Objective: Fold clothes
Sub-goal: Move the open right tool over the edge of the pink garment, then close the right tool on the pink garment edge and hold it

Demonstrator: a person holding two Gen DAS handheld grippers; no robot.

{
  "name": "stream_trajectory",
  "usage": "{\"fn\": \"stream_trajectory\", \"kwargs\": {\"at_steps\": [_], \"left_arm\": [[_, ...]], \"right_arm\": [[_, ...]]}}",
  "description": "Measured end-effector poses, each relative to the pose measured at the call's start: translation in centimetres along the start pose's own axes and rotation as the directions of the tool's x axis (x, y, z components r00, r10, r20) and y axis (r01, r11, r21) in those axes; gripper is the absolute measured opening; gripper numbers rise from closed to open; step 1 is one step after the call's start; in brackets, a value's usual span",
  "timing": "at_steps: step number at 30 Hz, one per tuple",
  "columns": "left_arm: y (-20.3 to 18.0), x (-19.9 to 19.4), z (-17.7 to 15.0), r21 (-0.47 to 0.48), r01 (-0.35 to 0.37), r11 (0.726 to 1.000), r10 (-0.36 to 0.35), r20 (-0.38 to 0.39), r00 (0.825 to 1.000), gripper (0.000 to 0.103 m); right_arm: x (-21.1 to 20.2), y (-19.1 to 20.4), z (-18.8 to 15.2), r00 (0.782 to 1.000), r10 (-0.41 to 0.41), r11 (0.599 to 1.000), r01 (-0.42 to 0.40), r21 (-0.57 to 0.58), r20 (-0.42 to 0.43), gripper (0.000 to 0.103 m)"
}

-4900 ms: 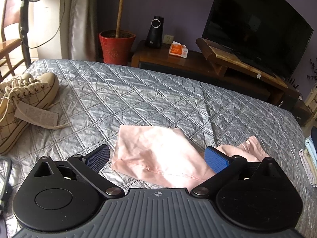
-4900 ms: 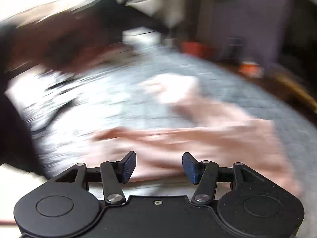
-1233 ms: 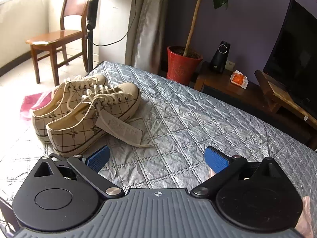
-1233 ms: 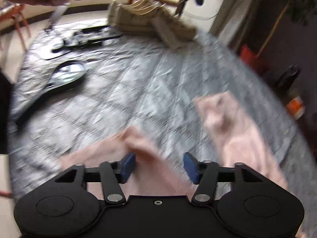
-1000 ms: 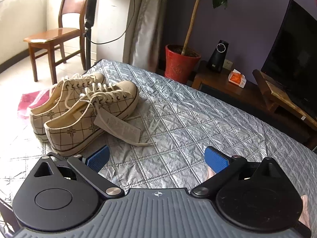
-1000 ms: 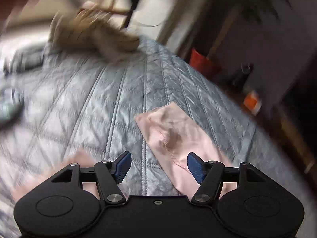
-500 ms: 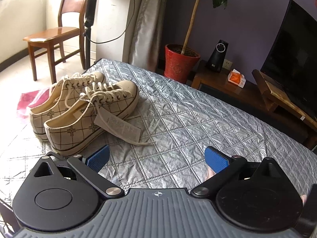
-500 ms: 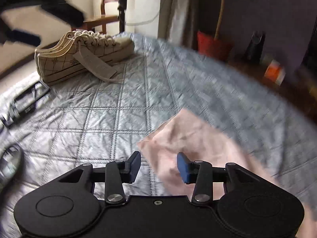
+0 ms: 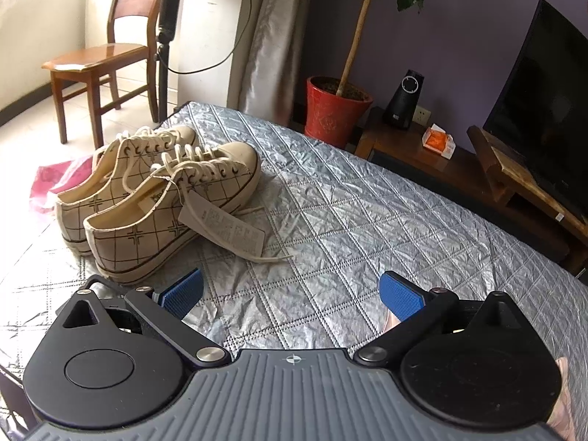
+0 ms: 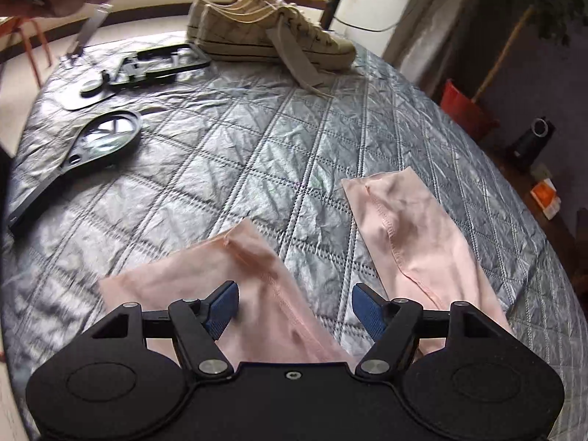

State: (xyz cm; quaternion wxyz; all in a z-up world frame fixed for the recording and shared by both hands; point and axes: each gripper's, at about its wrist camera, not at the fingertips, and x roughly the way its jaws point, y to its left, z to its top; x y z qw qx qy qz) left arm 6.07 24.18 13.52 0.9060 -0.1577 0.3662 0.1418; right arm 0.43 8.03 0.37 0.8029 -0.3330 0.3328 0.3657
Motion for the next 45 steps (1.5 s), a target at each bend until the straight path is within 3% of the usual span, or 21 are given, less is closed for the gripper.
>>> {"fn": "stream_trajectory", "kwargs": {"at_steps": [4, 8, 12, 14, 16, 17, 18, 20, 25, 29, 33, 38, 39, 40, 42, 43, 45], "left_arm": [[-0.4, -0.1, 0.1, -0.002, 0.015, 1.000, -0.015, 0.004, 1.000, 0.103], [-1.0, 0.0, -0.1, 0.020, 0.023, 1.000, -0.023, -0.001, 1.000, 0.103], [-1.0, 0.0, -0.1, 0.017, 0.020, 1.000, -0.020, 0.001, 1.000, 0.103], [-1.1, 0.0, -0.2, 0.015, 0.017, 1.000, -0.017, 0.001, 1.000, 0.103], [-1.3, 0.1, -0.4, 0.024, 0.012, 1.000, -0.012, -0.003, 1.000, 0.103], [-1.4, 0.2, -0.5, 0.030, 0.011, 0.999, -0.010, -0.006, 1.000, 0.103], [-1.5, 0.3, -0.6, 0.035, 0.010, 0.999, -0.009, -0.009, 1.000, 0.103], [-1.5, 0.4, -0.6, 0.040, 0.006, 0.999, -0.006, -0.012, 1.000, 0.103], [-1.2, 0.4, -0.4, 0.015, 0.011, 1.000, -0.011, -0.009, 1.000, 0.103], [-1.3, 0.5, -0.4, 0.030, 0.011, 1.000, -0.010, -0.014, 1.000, 0.103], [-1.1, 0.5, -0.4, 0.015, 0.013, 1.000, -0.012, -0.015, 1.000, 0.103], [-1.1, 0.7, -0.5, 0.017, 0.015, 1.000, -0.014, -0.026, 1.000, 0.103], [-1.2, 0.7, -0.6, 0.017, 0.015, 1.000, -0.015, -0.028, 0.999, 0.103], [-1.2, 0.8, -0.6, 0.017, 0.017, 1.000, -0.017, -0.030, 0.999, 0.103], [-1.3, 0.9, -0.6, 0.015, 0.021, 1.000, -0.020, -0.035, 0.999, 0.103], [-1.3, 0.9, -0.7, 0.017, 0.022, 1.000, -0.022, -0.038, 0.999, 0.103], [-1.5, 1.0, -0.8, 0.021, 0.025, 0.999, -0.024, -0.044, 0.999, 0.103]], "right_arm": [[1.2, 0.3, 0.9, 0.994, -0.104, 0.994, 0.104, -0.013, 0.039, 0.074], [1.9, -1.8, 1.5, 0.986, -0.168, 0.978, 0.164, 0.130, 0.020, 0.075], [-0.9, -3.0, 0.2, 0.978, -0.199, 0.949, 0.177, 0.260, 0.060, 0.076], [-1.2, -1.9, -0.5, 0.984, -0.173, 0.955, 0.158, 0.253, 0.037, 0.076], [-0.5, 0.1, -1.2, 0.988, -0.151, 0.975, 0.147, 0.165, 0.014, 0.073], [-0.3, 0.8, -1.4, 0.990, -0.143, 0.980, 0.139, 0.142, 0.020, 0.077], [-0.4, 0.5, -1.3, 0.993, -0.118, 0.979, 0.112, 0.169, 0.024, 0.076], [-0.9, -1.4, -0.9, 0.996, -0.076, 0.962, 0.059, 0.267, 0.054, 0.074], [-0.2, -7.9, 1.5, 0.991, -0.102, 0.923, 0.061, 0.381, 0.088, 0.074], [3.2, -12.0, 2.8, 0.998, -0.062, 0.882, 0.040, 0.470, 0.030, 0.069], [5.4, -10.4, 4.5, 0.999, 0.021, 0.919, -0.033, 0.393, 0.034, 0.066], [7.6, -8.6, 5.2, 0.999, 0.029, 0.930, -0.038, 0.365, 0.030, 0.060], [7.9, -8.5, 5.3, 0.999, 0.027, 0.931, -0.037, 0.363, 0.034, 0.058], [8.1, -8.3, 5.4, 0.999, 0.025, 0.932, -0.037, 0.360, 0.037, 0.050], [8.1, -8.6, 5.5, 0.999, 0.027, 0.927, -0.041, 0.372, 0.041, 0.013], [8.0, -8.8, 5.6, 0.999, 0.029, 0.924, -0.043, 0.381, 0.042, 0.006], [7.7, -9.8, 5.3, 0.997, 0.044, 0.899, -0.064, 0.434, 0.056, 0.006]]}}
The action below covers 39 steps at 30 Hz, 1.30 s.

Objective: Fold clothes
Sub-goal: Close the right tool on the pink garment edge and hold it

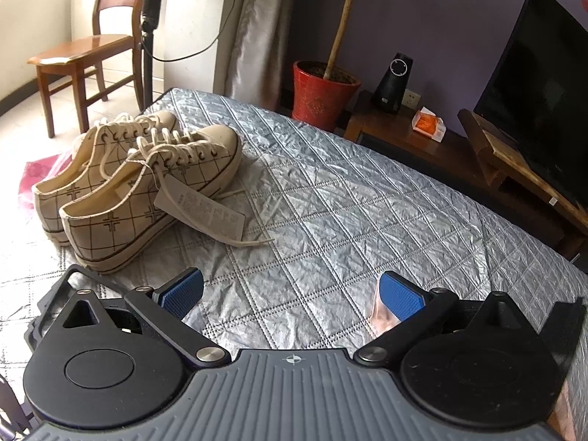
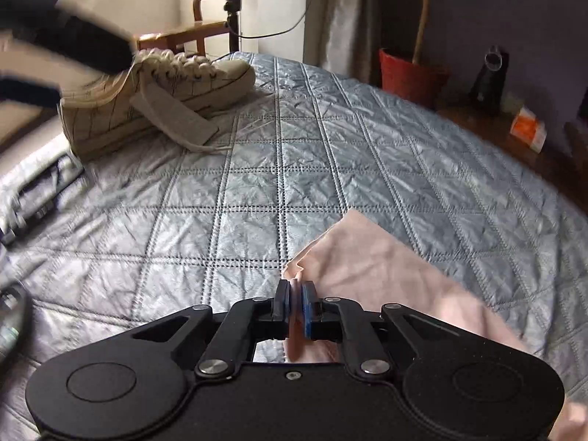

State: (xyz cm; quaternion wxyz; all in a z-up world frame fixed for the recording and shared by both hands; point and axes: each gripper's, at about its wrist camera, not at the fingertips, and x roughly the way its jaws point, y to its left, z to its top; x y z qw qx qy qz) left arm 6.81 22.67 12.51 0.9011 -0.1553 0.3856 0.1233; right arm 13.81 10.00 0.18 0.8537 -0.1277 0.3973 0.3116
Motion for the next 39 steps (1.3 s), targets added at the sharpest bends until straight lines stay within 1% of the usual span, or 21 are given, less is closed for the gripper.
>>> {"fn": "stream_trajectory", "kwargs": {"at_steps": [3, 6, 8, 10, 12, 14, 17, 21, 23, 24, 26, 27, 28, 31, 35, 39], "left_arm": [[-0.2, 0.3, -0.3, 0.014, -0.014, 1.000, 0.014, -0.011, 1.000, 0.103], [-0.4, 1.2, -0.7, 0.030, -0.025, 0.999, 0.026, -0.051, 0.998, 0.103], [-0.8, 1.7, -0.9, 0.037, -0.013, 0.999, 0.016, -0.079, 0.997, 0.103], [-1.5, 2.3, -1.3, 0.059, 0.010, 0.998, -0.003, -0.114, 0.993, 0.103], [-2.1, 2.6, -1.8, 0.064, 0.037, 0.997, -0.028, -0.137, 0.990, 0.102], [-2.4, 3.1, -2.2, 0.038, 0.080, 0.996, -0.072, -0.175, 0.982, 0.102], [-1.9, 4.3, -2.9, -0.068, 0.131, 0.989, -0.144, -0.235, 0.961, 0.102], [-1.1, 6.0, -3.9, -0.214, 0.180, 0.960, -0.242, -0.314, 0.918, 0.102], [-0.8, 6.8, -4.4, -0.272, 0.181, 0.945, -0.272, -0.346, 0.898, 0.103], [-0.7, 7.2, -4.7, -0.302, 0.174, 0.937, -0.281, -0.359, 0.890, 0.103], [-0.3, 8.2, -5.2, -0.359, 0.155, 0.920, -0.301, -0.399, 0.866, 0.103], [-0.3, 8.5, -5.4, -0.373, 0.143, 0.917, -0.302, -0.413, 0.859, 0.103], [-0.4, 8.7, -5.5, -0.373, 0.133, 0.918, -0.296, -0.422, 0.857, 0.103], [-1.1, 8.8, -5.5, -0.336, 0.126, 0.934, -0.270, -0.428, 0.862, 0.103], [-1.7, 9.3, -6.1, -0.304, 0.101, 0.947, -0.238, -0.461, 0.855, 0.103], [-2.0, 9.2, -6.2, -0.275, 0.092, 0.957, -0.215, -0.458, 0.862, 0.103]], "right_arm": [[-1.5, -2.0, -0.2, 0.999, 0.003, 0.994, -0.008, 0.108, 0.042, 0.006], [-4.4, -3.7, -0.3, 0.992, 0.010, 0.979, -0.035, 0.202, 0.123, 0.006], [-7.0, -3.8, -0.6, 0.984, 0.007, 0.975, -0.046, 0.218, 0.177, 0.006], [-9.2, -3.2, -1.0, 0.977, 0.007, 0.978, -0.051, 0.200, 0.214, 0.006], [-11.2, -2.2, -1.7, 0.972, 0.010, 0.984, -0.050, 0.169, 0.233, 0.006], [-12.2, -1.5, -2.5, 0.972, 0.018, 0.985, -0.057, 0.160, 0.235, 0.007], [-13.0, -0.9, -3.6, 0.971, 0.027, 0.984, -0.068, 0.164, 0.239, 0.006], [-13.3, -1.3, -4.4, 0.970, 0.029, 0.981, -0.074, 0.180, 0.240, 0.007], [-13.4, -1.5, -4.4, 0.969, 0.023, 0.982, -0.068, 0.176, 0.246, 0.007], [-13.5, -1.6, -4.4, 0.968, 0.020, 0.983, -0.064, 0.170, 0.249, 0.007], [-13.6, -1.5, -4.5, 0.968, 0.021, 0.987, -0.060, 0.150, 0.251, 0.007], [-13.6, -1.3, -4.7, 0.968, 0.029, 0.988, -0.065, 0.139, 0.250, 0.007], [-13.6, -1.0, -4.9, 0.968, 0.034, 0.990, -0.067, 0.125, 0.247, 0.007], [-13.2, 0.5, -5.8, 0.975, 0.033, 0.998, -0.042, 0.040, 0.221, 0.007], [-13.1, 2.1, -6.9, 0.973, 0.046, 0.999, -0.042, -0.020, 0.226, 0.007], [-13.2, 3.0, -7.4, 0.971, 0.038, 0.996, -0.019, -0.083, 0.235, 0.007]]}}
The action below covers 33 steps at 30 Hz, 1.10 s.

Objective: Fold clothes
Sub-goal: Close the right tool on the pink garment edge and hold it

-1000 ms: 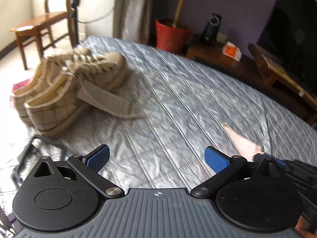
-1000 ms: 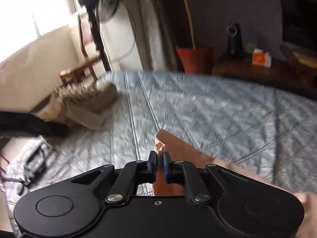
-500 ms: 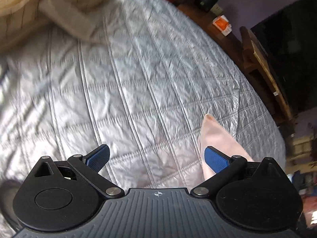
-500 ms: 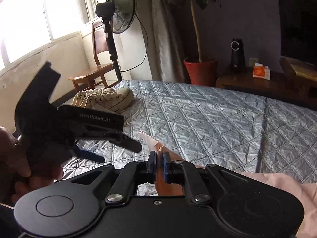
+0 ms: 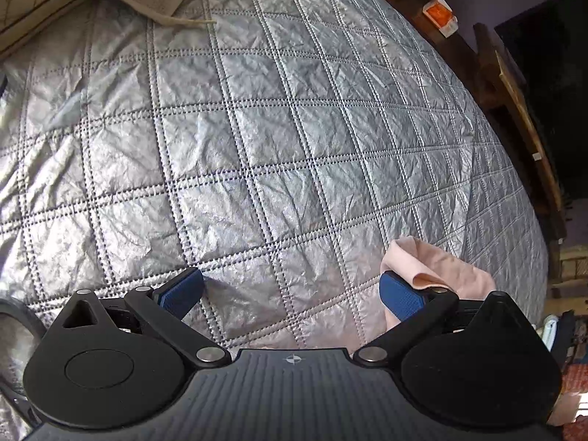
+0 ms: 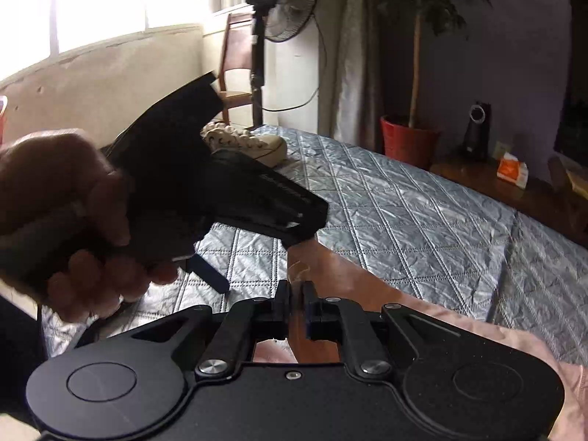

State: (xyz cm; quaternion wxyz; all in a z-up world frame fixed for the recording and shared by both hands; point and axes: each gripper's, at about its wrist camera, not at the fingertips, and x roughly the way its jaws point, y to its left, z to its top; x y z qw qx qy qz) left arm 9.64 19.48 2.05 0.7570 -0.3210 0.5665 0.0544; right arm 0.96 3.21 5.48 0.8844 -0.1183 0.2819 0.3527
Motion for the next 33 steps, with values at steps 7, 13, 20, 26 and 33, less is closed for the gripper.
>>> {"fn": "stream_trajectory", "kwargs": {"at_steps": [7, 13, 20, 26, 33], "left_arm": [[-0.8, -0.7, -0.2, 0.039, -0.026, 0.999, 0.025, 0.021, 0.999, 0.093], [-2.0, -0.4, -0.4, 0.096, -0.068, 0.993, 0.065, 0.039, 0.997, 0.074], [-1.6, 0.0, 0.0, 0.063, -0.054, 0.997, 0.052, 0.032, 0.998, 0.096], [-1.8, 0.2, -0.2, 0.073, -0.062, 0.995, 0.060, 0.030, 0.998, 0.097], [-1.7, -0.3, 0.0, 0.069, -0.116, 0.991, 0.111, 0.071, 0.991, 0.099]], "right_arm": [[-0.6, -0.3, -0.3, 1.000, -0.027, 1.000, 0.027, -0.015, 0.012, 0.007], [-0.9, 0.2, -0.6, 0.999, -0.029, 0.999, 0.030, -0.042, 0.032, 0.007], [-0.7, 1.3, -1.0, 1.000, -0.019, 0.995, 0.021, -0.099, 0.019, 0.007], [-0.7, 1.5, -1.1, 0.999, -0.028, 0.993, 0.030, -0.118, 0.018, 0.007], [-0.6, 1.5, -1.5, 0.999, -0.036, 0.992, 0.037, -0.121, 0.012, 0.007]]}}
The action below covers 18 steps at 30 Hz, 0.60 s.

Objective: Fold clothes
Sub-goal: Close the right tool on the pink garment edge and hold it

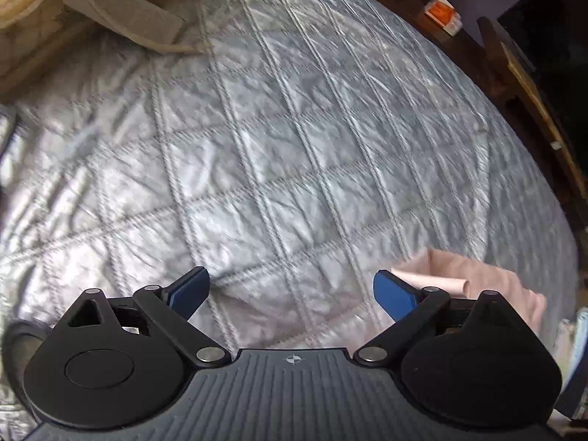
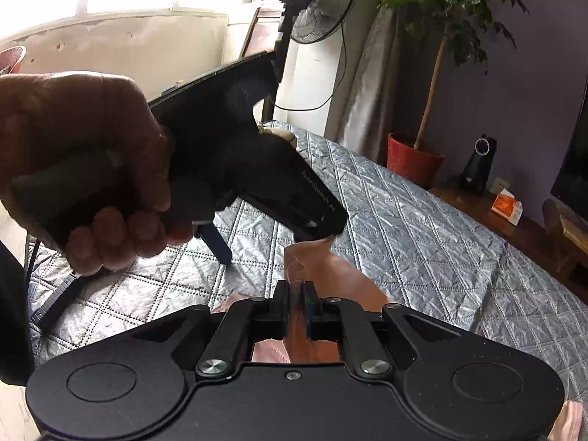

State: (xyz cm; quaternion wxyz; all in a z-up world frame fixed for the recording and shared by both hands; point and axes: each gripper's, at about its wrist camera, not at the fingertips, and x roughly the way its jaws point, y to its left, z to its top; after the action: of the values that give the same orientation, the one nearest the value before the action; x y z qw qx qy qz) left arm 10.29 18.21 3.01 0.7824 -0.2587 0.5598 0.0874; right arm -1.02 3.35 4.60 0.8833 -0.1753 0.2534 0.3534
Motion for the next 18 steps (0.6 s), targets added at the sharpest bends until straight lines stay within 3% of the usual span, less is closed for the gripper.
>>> {"fn": "stream_trajectory", "kwargs": {"at_steps": [6, 13, 18], "left_arm": [[-0.7, 0.2, -0.2, 0.037, 0.005, 0.999, -0.005, -0.003, 1.000, 0.103], [-1.6, -1.2, -0.2, 0.108, -0.095, 0.990, 0.083, 0.107, 0.991, 0.103], [-1.3, -0.9, -0.4, 0.099, -0.142, 0.985, 0.133, 0.086, 0.987, 0.103]], "right_arm": [[0.3, -0.5, -0.1, 1.000, 0.003, 1.000, -0.003, 0.026, -0.007, 0.007], [0.6, -0.4, -0.3, 1.000, 0.000, 1.000, 0.001, 0.023, -0.018, 0.007], [0.5, -0.1, -0.4, 1.000, -0.014, 1.000, 0.014, 0.009, -0.003, 0.007]]}}
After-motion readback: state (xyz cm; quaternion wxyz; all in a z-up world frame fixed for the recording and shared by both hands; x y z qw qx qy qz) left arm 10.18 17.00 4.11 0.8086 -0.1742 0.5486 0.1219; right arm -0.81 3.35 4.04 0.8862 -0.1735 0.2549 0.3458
